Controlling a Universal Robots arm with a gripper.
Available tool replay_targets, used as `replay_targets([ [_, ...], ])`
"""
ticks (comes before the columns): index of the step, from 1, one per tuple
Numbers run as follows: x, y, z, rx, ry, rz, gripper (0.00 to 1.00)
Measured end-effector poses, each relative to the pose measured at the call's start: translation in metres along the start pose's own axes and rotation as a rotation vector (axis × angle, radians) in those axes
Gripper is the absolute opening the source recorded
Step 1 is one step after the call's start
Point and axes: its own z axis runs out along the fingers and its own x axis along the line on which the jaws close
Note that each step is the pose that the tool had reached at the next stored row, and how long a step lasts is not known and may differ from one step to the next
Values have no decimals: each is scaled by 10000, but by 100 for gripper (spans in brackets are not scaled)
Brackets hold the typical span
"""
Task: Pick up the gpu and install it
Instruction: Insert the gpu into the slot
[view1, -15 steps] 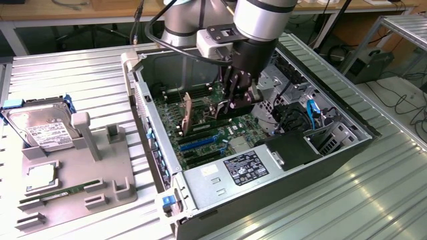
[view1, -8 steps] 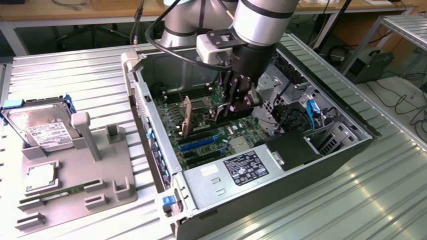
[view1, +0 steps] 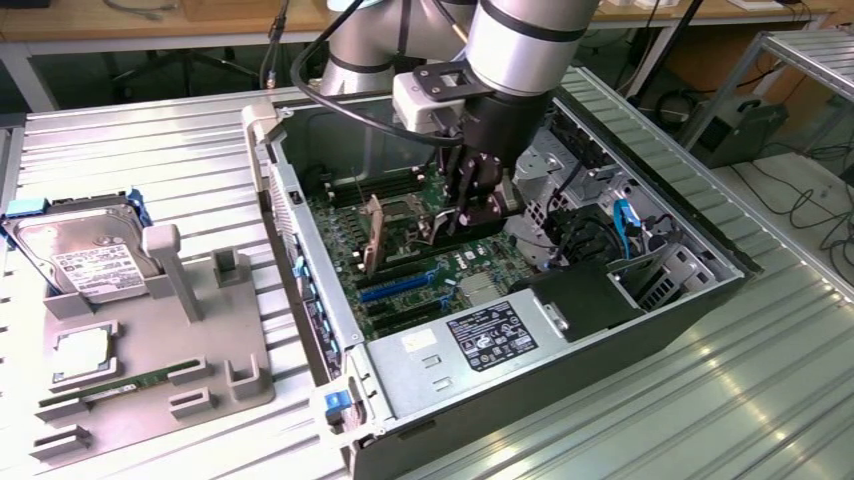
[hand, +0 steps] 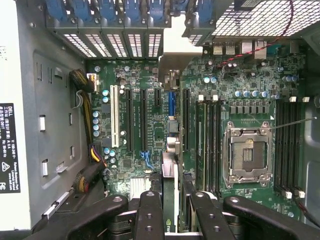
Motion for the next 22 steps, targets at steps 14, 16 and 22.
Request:
replay_targets([
  [14,10,11,20,0,0,0,26],
  [16,10,12,23,0,0,7,26],
  [22,11,13,27,6,-3,126,26],
])
